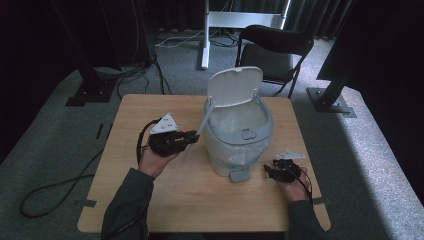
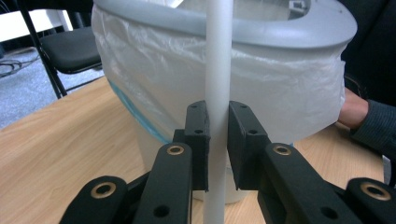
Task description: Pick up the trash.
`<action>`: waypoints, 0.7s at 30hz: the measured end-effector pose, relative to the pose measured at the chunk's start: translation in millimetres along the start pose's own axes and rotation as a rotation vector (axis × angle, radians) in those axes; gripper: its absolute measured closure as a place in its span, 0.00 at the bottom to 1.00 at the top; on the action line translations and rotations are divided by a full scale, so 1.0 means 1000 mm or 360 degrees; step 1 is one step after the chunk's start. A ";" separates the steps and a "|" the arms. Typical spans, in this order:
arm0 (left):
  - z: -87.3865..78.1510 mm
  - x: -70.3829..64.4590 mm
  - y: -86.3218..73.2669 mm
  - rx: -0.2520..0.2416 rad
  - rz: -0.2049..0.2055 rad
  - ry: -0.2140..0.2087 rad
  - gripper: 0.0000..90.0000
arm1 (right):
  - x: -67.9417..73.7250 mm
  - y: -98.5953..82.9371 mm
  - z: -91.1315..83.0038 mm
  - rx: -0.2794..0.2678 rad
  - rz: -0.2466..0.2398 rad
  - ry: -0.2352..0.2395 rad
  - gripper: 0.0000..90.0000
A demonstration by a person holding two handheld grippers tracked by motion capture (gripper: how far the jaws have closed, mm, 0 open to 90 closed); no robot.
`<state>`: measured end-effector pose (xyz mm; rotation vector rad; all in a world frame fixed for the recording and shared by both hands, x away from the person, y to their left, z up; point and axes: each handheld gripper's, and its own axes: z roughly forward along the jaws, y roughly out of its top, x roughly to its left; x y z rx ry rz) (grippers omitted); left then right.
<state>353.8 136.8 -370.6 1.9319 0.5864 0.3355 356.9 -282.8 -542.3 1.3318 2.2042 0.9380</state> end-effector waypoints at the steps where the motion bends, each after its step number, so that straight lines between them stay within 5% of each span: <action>1: 0.000 0.000 0.001 -0.0007 0.0004 -0.0003 0.88 | 0.000 0.000 0.000 -0.0001 0.0000 0.0000 0.55; 21: -0.008 0.002 0.031 -0.0063 0.0066 0.0034 0.88 | 0.000 0.000 0.000 -0.0002 0.0001 0.0000 0.55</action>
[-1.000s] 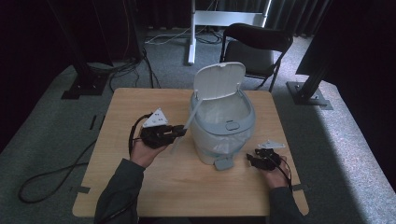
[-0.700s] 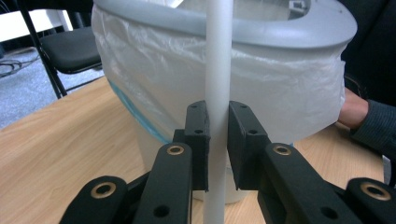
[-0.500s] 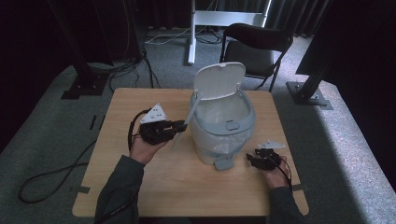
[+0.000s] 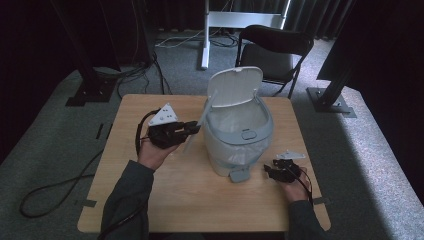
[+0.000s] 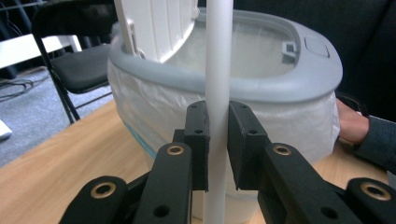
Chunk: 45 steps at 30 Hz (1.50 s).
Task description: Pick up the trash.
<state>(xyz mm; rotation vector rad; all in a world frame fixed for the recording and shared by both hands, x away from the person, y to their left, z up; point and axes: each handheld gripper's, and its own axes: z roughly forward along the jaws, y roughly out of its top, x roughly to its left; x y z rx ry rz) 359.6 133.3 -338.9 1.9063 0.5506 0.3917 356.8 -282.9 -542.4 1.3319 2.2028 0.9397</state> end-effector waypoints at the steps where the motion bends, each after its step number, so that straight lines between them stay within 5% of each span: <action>1: 0.000 0.000 0.002 0.0002 0.0005 0.0002 0.88 | 0.000 0.000 0.000 0.0001 0.0002 0.0000 0.55; 28: 0.008 -0.006 0.049 -0.0034 0.0180 0.0069 0.88 | 0.000 0.000 0.000 -0.0001 -0.0002 0.0002 0.55; 45: 0.022 0.001 0.069 0.0006 0.0198 0.0070 0.88 | 0.000 0.000 0.000 -0.0001 -0.0002 0.0004 0.55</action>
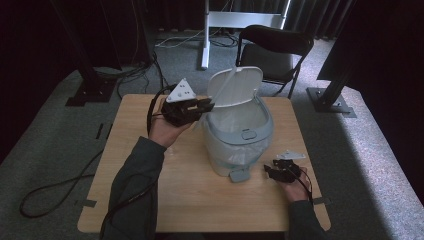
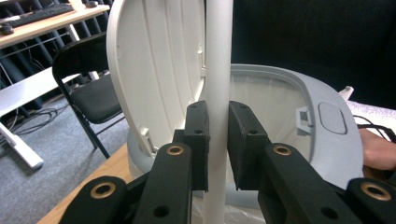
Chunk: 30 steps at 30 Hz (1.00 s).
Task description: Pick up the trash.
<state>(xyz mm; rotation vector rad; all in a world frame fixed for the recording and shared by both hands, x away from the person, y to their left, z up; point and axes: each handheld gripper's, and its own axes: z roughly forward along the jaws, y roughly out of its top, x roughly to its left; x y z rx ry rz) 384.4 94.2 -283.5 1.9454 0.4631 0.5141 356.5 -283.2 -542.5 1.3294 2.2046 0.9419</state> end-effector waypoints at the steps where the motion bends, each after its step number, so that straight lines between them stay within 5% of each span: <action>1: 0.001 0.000 0.002 0.0002 0.0004 0.0001 0.88 | 0.000 0.000 0.000 0.0000 -0.0001 0.0000 0.55; 15: 0.012 0.001 0.027 -0.0001 0.0036 -0.0006 0.88 | 0.000 0.000 0.000 -0.0002 -0.0002 0.0002 0.55; 30: 0.020 -0.002 0.055 -0.0094 0.0029 -0.0045 0.88 | 0.000 0.000 0.000 -0.0002 -0.0001 0.0001 0.55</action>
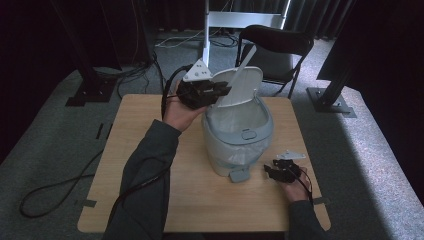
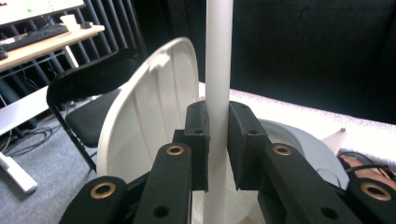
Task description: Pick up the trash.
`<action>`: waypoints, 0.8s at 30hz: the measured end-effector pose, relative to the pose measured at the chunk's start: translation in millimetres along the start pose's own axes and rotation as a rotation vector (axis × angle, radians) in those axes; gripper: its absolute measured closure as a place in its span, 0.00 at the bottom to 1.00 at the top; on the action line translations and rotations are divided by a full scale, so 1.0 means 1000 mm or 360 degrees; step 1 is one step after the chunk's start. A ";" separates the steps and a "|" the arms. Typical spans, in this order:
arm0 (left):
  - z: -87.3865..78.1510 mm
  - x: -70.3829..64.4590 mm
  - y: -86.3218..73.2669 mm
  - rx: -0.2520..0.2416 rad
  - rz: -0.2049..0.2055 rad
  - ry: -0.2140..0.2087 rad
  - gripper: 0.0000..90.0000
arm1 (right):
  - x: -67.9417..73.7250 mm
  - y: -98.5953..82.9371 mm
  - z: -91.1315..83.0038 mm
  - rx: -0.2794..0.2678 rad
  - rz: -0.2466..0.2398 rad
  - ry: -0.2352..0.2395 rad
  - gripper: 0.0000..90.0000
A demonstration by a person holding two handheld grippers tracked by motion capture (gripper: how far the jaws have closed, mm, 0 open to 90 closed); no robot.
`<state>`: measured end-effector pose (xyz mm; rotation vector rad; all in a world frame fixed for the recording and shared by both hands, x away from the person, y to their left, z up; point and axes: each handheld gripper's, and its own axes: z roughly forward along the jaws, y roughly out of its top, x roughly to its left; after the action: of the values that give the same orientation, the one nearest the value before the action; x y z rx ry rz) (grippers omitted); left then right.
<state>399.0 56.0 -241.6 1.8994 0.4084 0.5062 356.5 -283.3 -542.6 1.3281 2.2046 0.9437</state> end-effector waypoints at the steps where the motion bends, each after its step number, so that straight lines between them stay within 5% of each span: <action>1: 0.001 -0.001 0.001 -0.0002 0.0001 -0.0004 0.88 | 0.000 0.000 0.000 0.0000 0.0000 0.0000 0.55; 24: 0.042 -0.005 -0.015 0.0015 -0.0073 -0.0013 0.87 | 0.001 0.000 0.000 0.0001 -0.0001 -0.0002 0.55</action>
<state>415.9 26.4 -270.6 1.8962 0.4487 0.4669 356.2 -282.7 -542.5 1.3279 2.2046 0.9420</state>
